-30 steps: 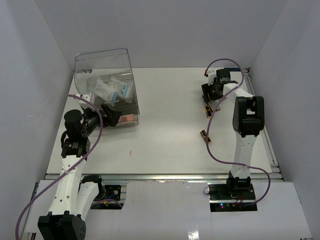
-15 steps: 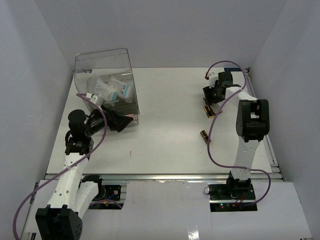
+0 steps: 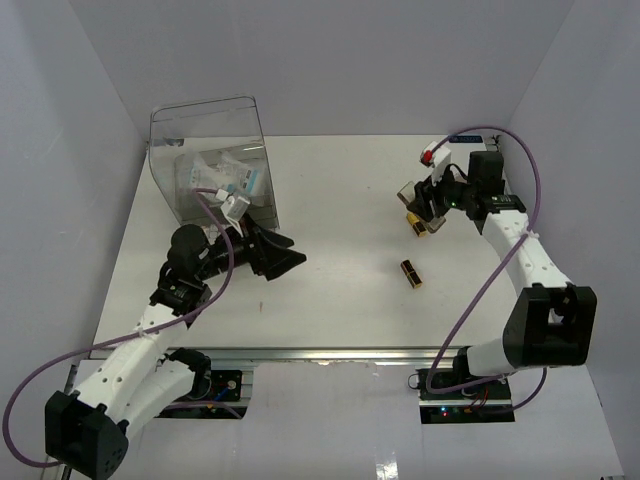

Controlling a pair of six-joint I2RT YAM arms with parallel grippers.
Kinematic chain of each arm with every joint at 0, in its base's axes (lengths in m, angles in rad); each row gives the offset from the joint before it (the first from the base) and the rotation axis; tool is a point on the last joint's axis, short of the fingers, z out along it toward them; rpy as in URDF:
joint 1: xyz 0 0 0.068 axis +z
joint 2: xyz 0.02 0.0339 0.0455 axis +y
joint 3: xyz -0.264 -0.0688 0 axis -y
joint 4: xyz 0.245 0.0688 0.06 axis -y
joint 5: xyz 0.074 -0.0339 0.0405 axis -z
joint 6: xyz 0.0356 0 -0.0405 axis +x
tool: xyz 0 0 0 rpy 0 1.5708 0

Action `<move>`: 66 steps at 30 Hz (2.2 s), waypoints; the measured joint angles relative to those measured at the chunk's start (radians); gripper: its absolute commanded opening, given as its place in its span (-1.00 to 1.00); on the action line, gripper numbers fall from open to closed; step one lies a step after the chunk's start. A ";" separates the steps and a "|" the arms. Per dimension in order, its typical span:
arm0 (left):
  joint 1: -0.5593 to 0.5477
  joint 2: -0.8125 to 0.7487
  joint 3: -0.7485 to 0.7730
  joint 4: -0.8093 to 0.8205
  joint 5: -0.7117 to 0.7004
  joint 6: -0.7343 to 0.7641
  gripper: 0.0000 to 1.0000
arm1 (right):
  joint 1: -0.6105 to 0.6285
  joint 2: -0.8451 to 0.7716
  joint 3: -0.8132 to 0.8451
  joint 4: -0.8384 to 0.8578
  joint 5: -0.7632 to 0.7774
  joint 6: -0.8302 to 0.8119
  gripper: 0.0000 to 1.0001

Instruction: Organize the makeup

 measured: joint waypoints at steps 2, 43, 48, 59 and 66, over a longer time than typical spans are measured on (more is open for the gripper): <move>-0.060 0.027 -0.005 0.024 -0.044 -0.023 0.81 | 0.001 -0.058 -0.052 -0.023 -0.096 -0.037 -0.70; -0.513 0.821 0.468 0.011 -0.391 -0.093 -0.71 | 0.172 -0.555 -0.461 -0.121 -0.221 -0.266 -0.56; -0.509 0.832 0.483 0.007 -0.394 -0.141 -1.00 | 0.187 -0.558 -0.472 -0.086 -0.174 -0.257 -0.09; -0.514 0.725 0.416 -0.077 -0.445 -0.088 -1.00 | 0.193 -0.584 -0.487 -0.063 -0.130 -0.223 0.80; -0.442 0.459 0.246 -0.166 -0.527 -0.063 -1.00 | 0.188 -0.632 -0.487 -0.058 -0.118 -0.237 0.80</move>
